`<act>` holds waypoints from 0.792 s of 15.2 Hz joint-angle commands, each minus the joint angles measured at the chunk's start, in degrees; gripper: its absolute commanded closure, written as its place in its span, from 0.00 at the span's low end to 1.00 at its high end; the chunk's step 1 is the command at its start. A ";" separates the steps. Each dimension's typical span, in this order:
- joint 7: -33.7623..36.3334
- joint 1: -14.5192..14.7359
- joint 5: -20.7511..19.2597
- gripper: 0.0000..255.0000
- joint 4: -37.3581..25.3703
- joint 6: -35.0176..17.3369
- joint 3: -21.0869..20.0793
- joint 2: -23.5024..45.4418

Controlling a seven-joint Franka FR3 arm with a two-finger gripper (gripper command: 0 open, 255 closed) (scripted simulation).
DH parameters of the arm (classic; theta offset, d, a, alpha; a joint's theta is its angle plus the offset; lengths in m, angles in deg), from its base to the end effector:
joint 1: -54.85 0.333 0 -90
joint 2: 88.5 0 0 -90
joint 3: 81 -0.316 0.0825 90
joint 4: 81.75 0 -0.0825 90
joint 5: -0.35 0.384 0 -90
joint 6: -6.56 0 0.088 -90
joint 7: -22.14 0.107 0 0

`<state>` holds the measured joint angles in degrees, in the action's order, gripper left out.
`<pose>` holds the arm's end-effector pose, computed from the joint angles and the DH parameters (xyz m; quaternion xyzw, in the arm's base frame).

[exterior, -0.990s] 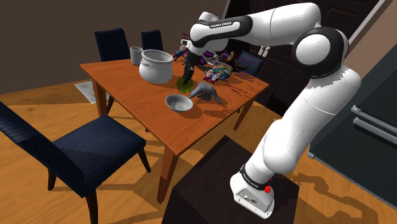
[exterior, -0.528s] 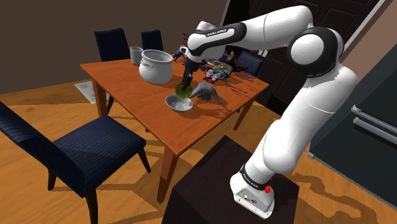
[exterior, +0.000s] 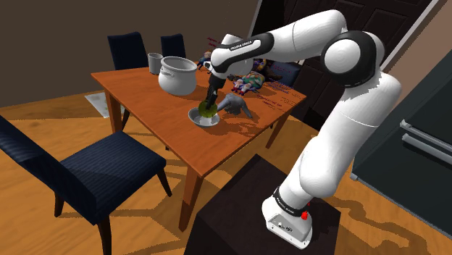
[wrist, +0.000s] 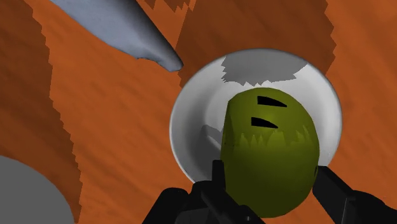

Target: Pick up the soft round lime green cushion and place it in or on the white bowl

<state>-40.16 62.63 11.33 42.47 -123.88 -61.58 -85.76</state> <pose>0.5383 -0.1052 0.3800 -0.9251 -0.3723 -0.0658 0.0341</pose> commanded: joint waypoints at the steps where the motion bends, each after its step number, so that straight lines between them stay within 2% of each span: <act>1: -0.11 -0.02 0.11 1.00 -0.04 -0.16 0.01 0.17; 5: -0.11 -0.02 0.11 1.00 -0.04 -0.16 0.00 0.17; 6: -0.10 -0.02 0.11 0.00 -0.04 -0.16 0.00 0.17; 11: -0.11 -0.02 0.11 0.00 -0.04 -0.16 0.00 0.17; 12: 0.40 -0.07 -0.64 0.00 -0.72 1.57 0.14 -0.99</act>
<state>-39.93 62.62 11.08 42.01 -123.19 -61.54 -86.11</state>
